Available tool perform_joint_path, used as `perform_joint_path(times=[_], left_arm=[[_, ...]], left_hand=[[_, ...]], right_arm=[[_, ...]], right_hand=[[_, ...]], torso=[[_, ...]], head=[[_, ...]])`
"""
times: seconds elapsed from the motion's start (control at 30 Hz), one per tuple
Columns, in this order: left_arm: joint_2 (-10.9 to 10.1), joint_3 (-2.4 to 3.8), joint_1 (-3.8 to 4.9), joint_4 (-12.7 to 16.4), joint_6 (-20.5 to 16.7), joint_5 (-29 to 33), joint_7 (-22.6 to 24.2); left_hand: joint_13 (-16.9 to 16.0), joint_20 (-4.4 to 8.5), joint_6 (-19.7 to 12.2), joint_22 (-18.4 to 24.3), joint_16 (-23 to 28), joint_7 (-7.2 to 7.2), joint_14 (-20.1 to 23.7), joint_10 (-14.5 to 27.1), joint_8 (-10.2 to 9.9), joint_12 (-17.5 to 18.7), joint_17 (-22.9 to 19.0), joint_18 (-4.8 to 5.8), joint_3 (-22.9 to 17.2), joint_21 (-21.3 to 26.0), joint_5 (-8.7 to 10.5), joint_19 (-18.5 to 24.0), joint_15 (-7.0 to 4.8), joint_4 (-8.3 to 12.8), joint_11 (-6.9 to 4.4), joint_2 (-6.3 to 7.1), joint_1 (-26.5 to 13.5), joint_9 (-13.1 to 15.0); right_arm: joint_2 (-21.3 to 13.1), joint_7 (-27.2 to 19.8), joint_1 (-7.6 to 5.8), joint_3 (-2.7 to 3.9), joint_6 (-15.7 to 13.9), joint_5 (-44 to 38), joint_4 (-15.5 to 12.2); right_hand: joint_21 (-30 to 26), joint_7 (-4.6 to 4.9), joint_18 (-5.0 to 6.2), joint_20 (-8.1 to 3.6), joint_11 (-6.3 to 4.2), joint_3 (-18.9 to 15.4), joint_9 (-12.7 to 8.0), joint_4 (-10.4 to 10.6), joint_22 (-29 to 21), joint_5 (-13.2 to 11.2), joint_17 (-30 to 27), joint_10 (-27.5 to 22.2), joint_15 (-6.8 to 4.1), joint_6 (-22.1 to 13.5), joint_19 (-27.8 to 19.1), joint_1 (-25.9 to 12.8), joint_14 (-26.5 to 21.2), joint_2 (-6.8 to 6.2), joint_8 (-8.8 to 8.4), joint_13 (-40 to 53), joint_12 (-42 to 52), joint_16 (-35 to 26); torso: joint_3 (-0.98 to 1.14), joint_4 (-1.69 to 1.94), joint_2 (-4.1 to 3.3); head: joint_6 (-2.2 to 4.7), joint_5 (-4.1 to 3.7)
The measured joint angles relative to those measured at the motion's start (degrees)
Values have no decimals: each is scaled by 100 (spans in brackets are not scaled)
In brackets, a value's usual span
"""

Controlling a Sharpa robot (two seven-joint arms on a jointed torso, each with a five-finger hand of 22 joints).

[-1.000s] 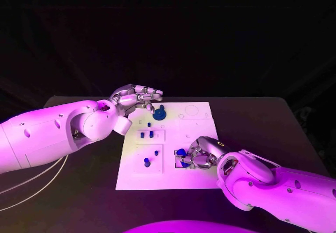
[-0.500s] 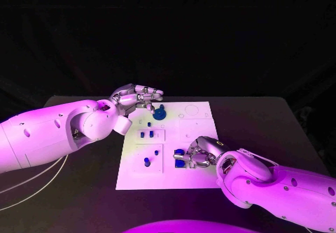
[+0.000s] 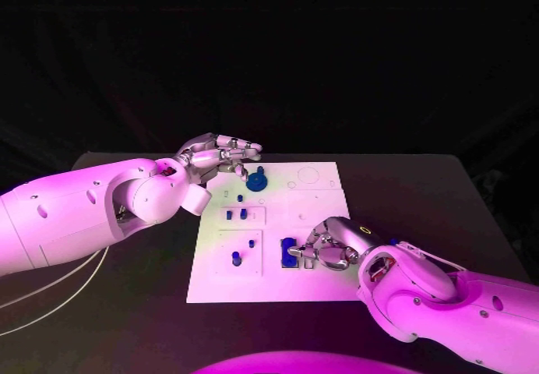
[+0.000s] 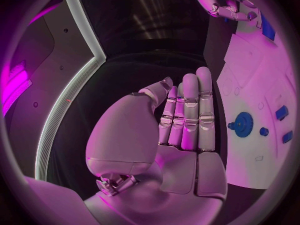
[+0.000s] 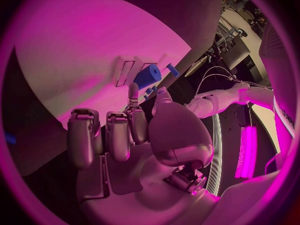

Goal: Assemble the parts on the task board

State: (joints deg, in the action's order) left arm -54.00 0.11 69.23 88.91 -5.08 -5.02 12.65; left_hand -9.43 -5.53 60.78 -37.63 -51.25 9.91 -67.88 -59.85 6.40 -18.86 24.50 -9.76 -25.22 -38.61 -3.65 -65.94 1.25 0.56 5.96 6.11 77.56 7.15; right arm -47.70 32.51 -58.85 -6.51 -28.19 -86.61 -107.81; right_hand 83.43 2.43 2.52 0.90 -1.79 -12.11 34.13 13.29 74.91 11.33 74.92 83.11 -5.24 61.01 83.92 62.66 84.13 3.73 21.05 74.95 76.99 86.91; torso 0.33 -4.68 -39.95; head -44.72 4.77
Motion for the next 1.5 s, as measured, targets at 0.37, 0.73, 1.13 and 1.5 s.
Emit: perform_joint_path(times=[0.37, 0.73, 1.13, 1.5], left_arm=[[-4, 0, 0, 4, 2, 0, -7], [-7, -1, 0, 8, 5, 0, -14], [-23, -1, 0, 14, 6, 0, -24], [-39, -1, 0, 20, 7, 0, -35]], left_hand=[[-1, 0, 0, 0, 0, 0, -1, 0, 0, 0, 0, 0, 0, 0, 0, 0, 0, 0, 0, 0, 0, 0], [-1, 0, 0, 2, 0, 0, -1, 0, 0, 0, -3, 0, 0, 0, 0, 0, -1, 0, 0, 0, 0, 1], [-1, 0, 0, 7, 0, -1, -1, 0, 0, 0, -8, 0, 0, 23, 0, 0, -1, 0, 0, -23, -23, -4], [-1, 0, 1, 6, 0, -1, -1, 0, 0, 0, -8, 0, 0, 22, 0, 0, -1, 0, 0, -23, -23, -4]], right_arm=[[-86, -160, 3, -2, -11, -46, -101], [45, -178, 21, -12, 45, -60, 73], [139, -159, 25, -12, 100, -133, 221], [33, -165, 57, -14, 154, -183, 103]], right_hand=[[44, 0, 2, 1, -13, 185, 25, -344, 3, -80, -1, 45, 3, 0, 0, 613, 1, -56, 24, 33, 62, 26], [59, 0, 3, 1, -12, 226, 28, -398, 4, -81, -1, 45, 4, 0, 0, 704, 1, -13, 45, 33, 111, 44], [75, -39, 4, 1, -12, 305, 29, -508, 3, -80, -1, 45, -15, -1, -1, 900, -19, -43, 45, 38, 158, 44], [75, -39, -58, 1, -12, 313, 29, -580, 2, -168, -2, 45, -17, -1, -1, 967, -22, -110, 45, 43, 143, 44]], torso=[[-2, -5, 3], [-3, 3, -4], [-1, 3, -2], [1, -3, 3]], head=[[2, 3], [-12, 1], [-54, -9], [-77, -11]])
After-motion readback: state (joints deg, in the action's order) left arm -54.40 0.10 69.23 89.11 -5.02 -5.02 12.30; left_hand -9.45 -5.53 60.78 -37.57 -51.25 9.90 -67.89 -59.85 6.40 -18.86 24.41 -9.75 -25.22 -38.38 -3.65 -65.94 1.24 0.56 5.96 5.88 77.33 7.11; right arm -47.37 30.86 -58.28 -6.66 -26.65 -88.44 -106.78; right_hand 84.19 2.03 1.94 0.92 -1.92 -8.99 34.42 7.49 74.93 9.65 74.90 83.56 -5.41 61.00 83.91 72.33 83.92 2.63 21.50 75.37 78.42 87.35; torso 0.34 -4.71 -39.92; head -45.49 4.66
